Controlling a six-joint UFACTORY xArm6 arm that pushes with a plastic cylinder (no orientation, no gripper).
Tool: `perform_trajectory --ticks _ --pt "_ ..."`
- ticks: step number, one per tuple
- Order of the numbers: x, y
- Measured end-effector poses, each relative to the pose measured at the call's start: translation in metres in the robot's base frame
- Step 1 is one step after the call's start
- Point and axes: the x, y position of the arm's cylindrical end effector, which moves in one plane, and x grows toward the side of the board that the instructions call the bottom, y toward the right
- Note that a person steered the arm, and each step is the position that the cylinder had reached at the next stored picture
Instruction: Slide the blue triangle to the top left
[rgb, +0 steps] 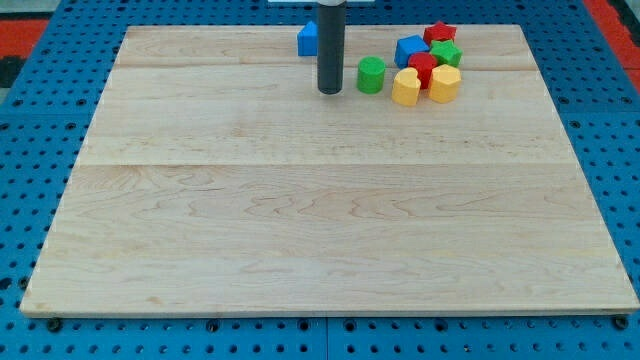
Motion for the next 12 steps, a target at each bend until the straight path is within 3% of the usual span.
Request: perform_trajectory --ticks 1,2,3,5,6,8,9,10,12 --pt "0.002 0.052" --pt "0.004 0.051" --pt "-0.009 -0.016" --pt "-0.096 0.065" --pt "-0.123 0.022" --pt "-0.104 -0.072" --pt "-0.106 -0.055" --pt "-0.105 0.025" --pt "-0.071 0.001"
